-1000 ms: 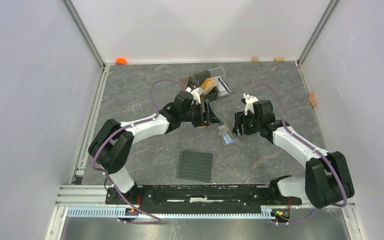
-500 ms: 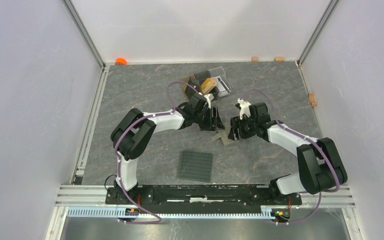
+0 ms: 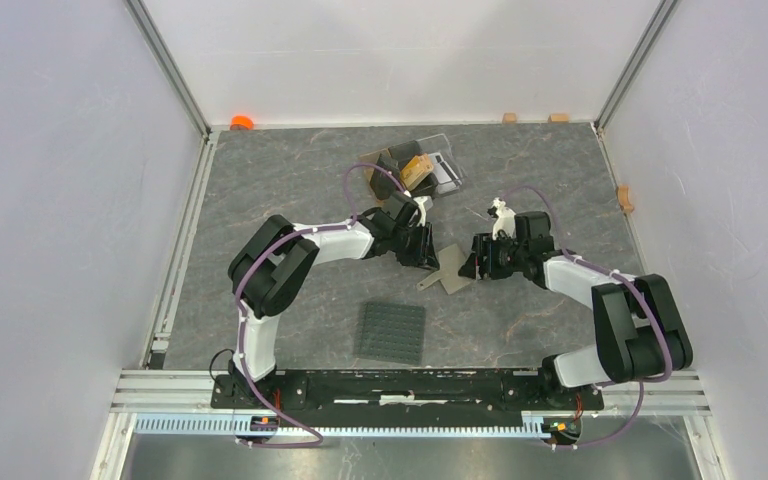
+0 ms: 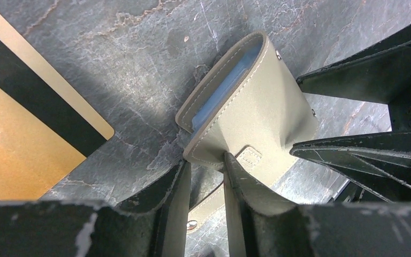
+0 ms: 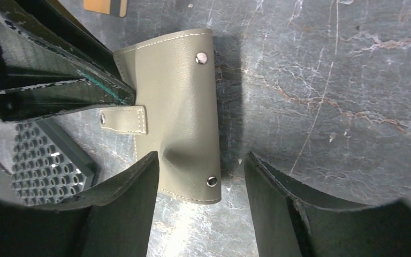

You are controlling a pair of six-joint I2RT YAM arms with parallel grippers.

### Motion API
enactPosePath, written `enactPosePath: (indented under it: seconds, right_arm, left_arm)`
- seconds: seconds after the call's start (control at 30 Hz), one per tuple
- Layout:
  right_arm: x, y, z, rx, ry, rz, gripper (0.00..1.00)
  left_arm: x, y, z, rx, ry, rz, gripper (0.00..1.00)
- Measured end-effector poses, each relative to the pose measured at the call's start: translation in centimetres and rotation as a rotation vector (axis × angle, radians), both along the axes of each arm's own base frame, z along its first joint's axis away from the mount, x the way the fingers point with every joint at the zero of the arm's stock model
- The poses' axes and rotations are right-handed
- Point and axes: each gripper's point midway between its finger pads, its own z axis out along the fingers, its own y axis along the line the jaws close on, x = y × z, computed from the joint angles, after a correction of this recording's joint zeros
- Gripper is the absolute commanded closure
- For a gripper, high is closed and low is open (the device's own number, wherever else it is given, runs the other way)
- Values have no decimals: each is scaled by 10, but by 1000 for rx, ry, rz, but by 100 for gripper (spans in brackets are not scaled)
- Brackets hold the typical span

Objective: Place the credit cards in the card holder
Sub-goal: Close the card holder at the center of the board.

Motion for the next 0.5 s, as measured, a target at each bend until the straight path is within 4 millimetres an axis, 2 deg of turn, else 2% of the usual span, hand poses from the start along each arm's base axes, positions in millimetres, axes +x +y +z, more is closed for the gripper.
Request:
enactPosePath:
  seconds: [0.23,0.33,0.43,0.5]
  right_arm:
    - [-1,17,2,156,14,14,43]
    - [0,25,1,217,22,20,57]
    - [0,27,-3,241,38,14,77]
    - [-1,29,-1,258,50,9,90]
  left_arm:
    - [1,0,-2,-7,-19,-11,66]
    - [0,-1,-2,-21,-21,-17,66]
    - [0,-1,-2,-41,-25,-22,65]
    - [0,-1,-2,-58,-34,-25,55]
